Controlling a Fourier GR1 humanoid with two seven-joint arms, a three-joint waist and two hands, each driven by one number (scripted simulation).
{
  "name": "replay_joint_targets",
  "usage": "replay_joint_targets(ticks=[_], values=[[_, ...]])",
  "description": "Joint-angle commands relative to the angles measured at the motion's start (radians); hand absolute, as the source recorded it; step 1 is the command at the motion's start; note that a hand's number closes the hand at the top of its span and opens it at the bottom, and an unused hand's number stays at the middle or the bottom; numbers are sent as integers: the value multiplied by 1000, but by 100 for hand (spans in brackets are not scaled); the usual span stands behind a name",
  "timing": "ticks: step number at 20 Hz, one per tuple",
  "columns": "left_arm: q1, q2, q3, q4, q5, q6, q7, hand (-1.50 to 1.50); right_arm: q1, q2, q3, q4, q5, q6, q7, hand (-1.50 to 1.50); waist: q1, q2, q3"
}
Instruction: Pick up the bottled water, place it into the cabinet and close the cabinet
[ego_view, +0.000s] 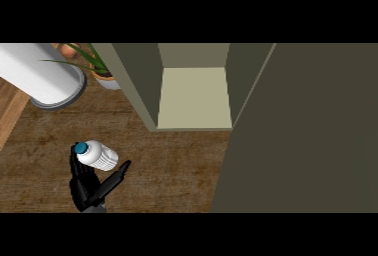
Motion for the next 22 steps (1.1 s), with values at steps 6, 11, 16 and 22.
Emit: replay_joint_targets(ticks=[6, 11, 16, 22], values=[[-30, -16, 9, 35, 37, -77, -72, 150, 20, -56, -49, -109, 33, 20, 24, -150, 7, 0, 1], [-89, 16, 33, 123, 72, -164, -91, 150, 65, -65, 29, -162, 105, -12, 42, -150, -2, -1, 0], [-25, -4, -34, 30, 39, -198, -76, 150, 76, -63, 59, -103, 117, -20, -15, -150, 5, -3, 1], [-19, 36, -223, 31, -93, -315, 95, 150, 32, -86, 8, -83, 44, -10, -25, -150, 1, -4, 1]])
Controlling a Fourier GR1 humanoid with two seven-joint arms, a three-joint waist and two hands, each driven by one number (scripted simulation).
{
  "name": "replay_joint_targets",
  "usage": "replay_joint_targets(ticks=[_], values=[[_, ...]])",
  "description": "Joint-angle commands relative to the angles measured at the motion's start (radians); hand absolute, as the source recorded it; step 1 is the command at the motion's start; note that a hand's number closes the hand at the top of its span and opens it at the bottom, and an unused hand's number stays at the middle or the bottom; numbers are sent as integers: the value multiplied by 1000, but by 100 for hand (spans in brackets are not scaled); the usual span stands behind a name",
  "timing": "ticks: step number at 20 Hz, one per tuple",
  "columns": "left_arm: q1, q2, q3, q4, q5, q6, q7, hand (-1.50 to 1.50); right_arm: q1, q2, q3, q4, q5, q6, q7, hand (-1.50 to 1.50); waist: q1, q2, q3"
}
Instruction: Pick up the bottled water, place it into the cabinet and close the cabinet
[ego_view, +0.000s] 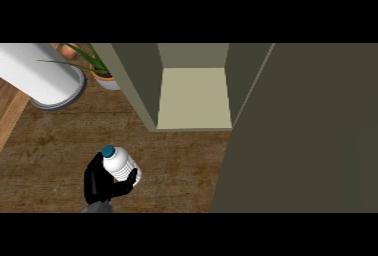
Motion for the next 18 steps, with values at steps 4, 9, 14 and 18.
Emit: replay_joint_targets(ticks=[4, 9, 14, 18], values=[[38, 8, -113, -152, -73, -32, 96, 150, -28, 33, 24, -99, 110, -17, 119, -150, 12, 1, 0], [151, 19, -181, -457, -64, 11, 295, 150, 33, -13, 27, -80, 59, -11, 17, -150, 19, -2, 2], [161, -45, -241, -525, -53, 57, 357, 150, 0, -21, -11, -151, 50, -1, 110, -150, 10, 1, 0], [216, -8, -244, -719, -61, 95, 487, 150, 7, -39, -40, -151, 20, 13, 84, -150, 14, 1, 1]])
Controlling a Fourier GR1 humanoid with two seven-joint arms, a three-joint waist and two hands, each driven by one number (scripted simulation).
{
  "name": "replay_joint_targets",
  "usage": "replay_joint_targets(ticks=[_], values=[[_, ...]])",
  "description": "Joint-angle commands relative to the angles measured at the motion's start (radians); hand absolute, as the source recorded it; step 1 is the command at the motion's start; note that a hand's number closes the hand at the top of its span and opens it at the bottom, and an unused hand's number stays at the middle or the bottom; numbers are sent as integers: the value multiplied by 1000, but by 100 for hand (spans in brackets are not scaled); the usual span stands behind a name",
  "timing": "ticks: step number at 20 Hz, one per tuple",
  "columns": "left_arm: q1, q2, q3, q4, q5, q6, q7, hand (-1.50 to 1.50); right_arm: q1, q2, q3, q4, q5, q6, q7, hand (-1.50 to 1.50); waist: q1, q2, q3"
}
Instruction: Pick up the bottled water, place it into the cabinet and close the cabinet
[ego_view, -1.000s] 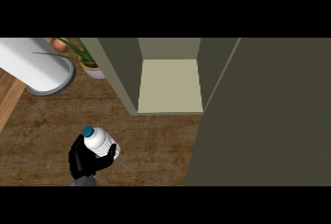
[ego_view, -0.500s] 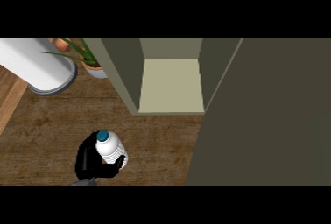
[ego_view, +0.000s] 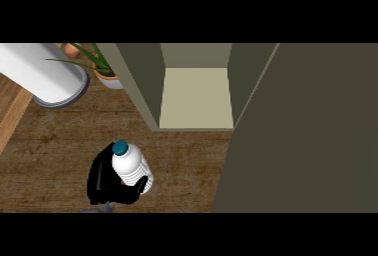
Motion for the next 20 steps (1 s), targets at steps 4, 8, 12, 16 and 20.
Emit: replay_joint_targets(ticks=[4, 8, 12, 16, 20], values=[[-24, -20, -66, -254, -55, 149, 201, 150, 48, -26, 33, -90, 67, 6, -3, -150, -4, 0, 1], [-85, -50, -93, -214, -85, 207, 157, 150, 64, -38, 80, -171, 127, -15, 60, -150, -12, 0, -1], [-116, -50, -207, -299, -84, 343, 252, 150, 60, -32, 18, -86, 49, -4, -32, -150, -6, 1, 0], [-231, -51, -146, -238, -94, 359, 302, 150, 24, -16, 17, -124, 82, 0, 56, -150, -8, 2, 0], [-366, -51, -242, -174, -52, 507, 279, 150, 60, -43, 20, -86, 49, 0, -40, -150, -16, 3, 0]])
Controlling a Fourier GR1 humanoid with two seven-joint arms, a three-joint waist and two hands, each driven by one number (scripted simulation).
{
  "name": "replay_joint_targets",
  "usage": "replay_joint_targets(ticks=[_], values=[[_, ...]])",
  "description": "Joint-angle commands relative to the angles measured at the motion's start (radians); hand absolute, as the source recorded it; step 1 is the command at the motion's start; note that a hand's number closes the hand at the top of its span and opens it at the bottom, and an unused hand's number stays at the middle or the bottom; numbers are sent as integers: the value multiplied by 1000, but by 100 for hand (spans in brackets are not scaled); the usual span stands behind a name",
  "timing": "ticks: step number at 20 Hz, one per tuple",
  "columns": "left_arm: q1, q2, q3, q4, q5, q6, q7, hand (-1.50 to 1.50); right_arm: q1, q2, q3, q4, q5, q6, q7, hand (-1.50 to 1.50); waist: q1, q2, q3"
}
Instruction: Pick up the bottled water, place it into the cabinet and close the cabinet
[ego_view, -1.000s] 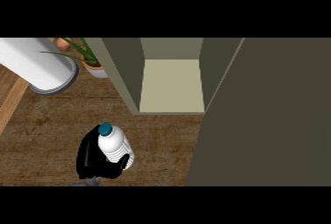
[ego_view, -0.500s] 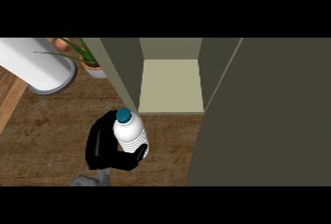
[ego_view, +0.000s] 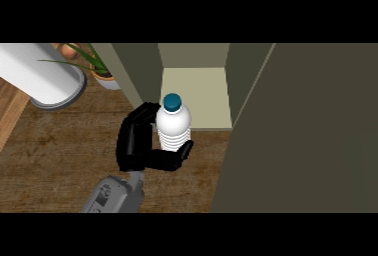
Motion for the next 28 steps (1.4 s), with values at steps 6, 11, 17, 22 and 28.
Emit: replay_joint_targets(ticks=[6, 11, 17, 22, 28], values=[[-253, -1, 29, 118, -24, 144, 91, 150, 36, -26, 26, -125, 81, 10, 47, -150, -3, 1, 0], [-339, -1, 88, 247, -49, 132, 67, 150, 115, -85, -31, -129, -10, 23, -44, -150, -2, 2, 1], [-492, 32, 130, 454, -56, 132, 67, 150, 82, -62, -28, -147, -15, 22, -13, -150, -5, 3, 0], [-613, 18, 199, 691, -63, 134, 1, 150, 33, -21, -12, -87, 26, 14, -4, -150, -12, 7, 0], [-680, -1, 199, 825, -73, 186, -38, 150, 99, -70, 0, -160, -6, 27, -28, -150, -21, 6, 0]])
